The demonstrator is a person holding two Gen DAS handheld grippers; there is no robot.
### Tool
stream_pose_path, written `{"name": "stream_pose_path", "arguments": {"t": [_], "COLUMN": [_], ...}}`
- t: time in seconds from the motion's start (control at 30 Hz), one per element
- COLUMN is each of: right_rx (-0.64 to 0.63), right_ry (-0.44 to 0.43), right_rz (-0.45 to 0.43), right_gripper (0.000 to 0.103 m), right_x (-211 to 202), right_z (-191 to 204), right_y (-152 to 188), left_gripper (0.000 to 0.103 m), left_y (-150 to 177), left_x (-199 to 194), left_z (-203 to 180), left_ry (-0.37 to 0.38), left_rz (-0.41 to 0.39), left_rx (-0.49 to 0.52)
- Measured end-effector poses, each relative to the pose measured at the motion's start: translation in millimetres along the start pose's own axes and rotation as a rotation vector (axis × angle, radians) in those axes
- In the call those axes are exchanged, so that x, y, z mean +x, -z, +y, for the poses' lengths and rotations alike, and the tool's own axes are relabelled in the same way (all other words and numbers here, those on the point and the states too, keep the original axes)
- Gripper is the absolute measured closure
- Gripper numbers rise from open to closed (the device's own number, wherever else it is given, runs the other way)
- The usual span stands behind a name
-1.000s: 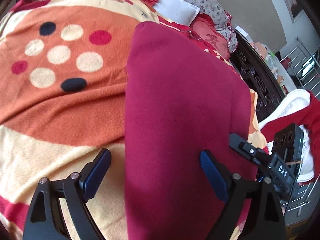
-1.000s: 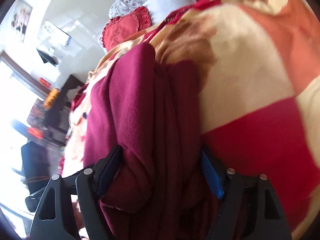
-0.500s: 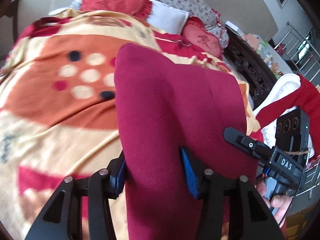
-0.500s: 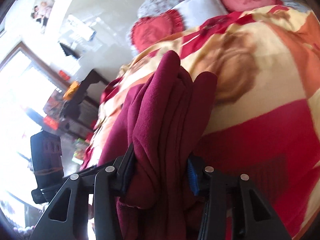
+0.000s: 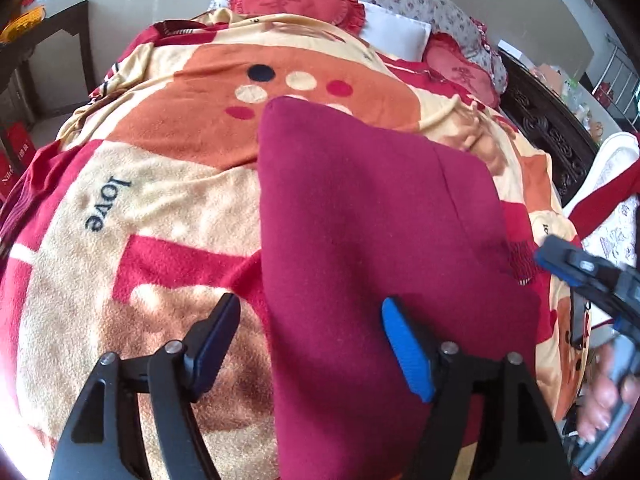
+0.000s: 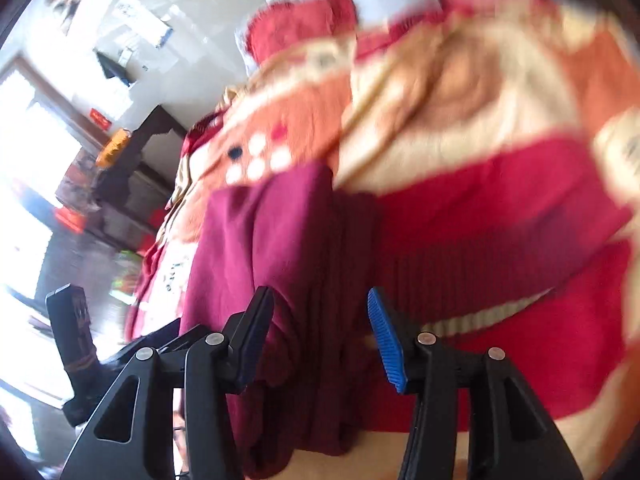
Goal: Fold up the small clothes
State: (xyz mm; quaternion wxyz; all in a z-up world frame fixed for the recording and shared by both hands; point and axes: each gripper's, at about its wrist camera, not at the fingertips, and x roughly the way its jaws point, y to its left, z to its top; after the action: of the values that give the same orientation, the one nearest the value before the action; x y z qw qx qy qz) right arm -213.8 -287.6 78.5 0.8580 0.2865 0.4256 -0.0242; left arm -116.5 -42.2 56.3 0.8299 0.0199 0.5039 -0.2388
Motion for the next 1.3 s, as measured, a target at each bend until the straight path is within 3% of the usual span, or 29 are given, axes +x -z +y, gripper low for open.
{"name": "stream_pose_path", "arguments": {"t": [0.17, 0.23, 0.33, 0.4, 0.53, 0.87, 1.1, 1.3], "right_rx": [-0.255, -0.334, -0.398, -0.327, -0.274, -0.308, -0.237, -0.227], "right_ry": [-0.018, 0.057, 0.266, 0.247, 0.197, 0.292, 0.269, 0.29], "right_rz": [0.05, 0.084, 0.136, 0.152, 0.099, -0.091, -0.118, -0.149], "right_gripper": [0.083, 0.084, 0.084, 0.084, 0.084, 0.077, 0.067, 0.057], "right_x": [4.8, 18.7, 47.3, 57.7, 33.6, -35.5, -49.5, -55.9], "right_z": [58.1, 69.9, 60.0, 47.9, 46.9, 90.8, 96.2, 104.2], "right_y": [3.1, 13.6, 24.8, 25.8, 27.6, 56.4, 68.0, 69.5], "left_gripper": [0.022, 0.022, 0.021, 0.021, 0.021, 0.02, 0.018, 0.009], "left_y": [4.3, 5.0, 4.6, 6.1, 10.8, 19.8, 29.6, 39.8], "left_x": [-6.2, -12.2, -18.4, -22.8, -34.0, -70.5, -101.2, -124.0], "left_z": [-2.8, -2.6, -5.4, -6.8, -9.2, -15.2, -17.4, -23.6], "left_ry": [-0.039, -0.055, -0.071, -0.073, -0.084, -0.098, -0.101, -0.086], "left_rz": [-0.03, -0.05, -0.068, -0.072, -0.096, -0.155, -0.212, -0.259], "left_rx": [0.013, 0.028, 0.036, 0.043, 0.058, 0.076, 0.087, 0.105]}}
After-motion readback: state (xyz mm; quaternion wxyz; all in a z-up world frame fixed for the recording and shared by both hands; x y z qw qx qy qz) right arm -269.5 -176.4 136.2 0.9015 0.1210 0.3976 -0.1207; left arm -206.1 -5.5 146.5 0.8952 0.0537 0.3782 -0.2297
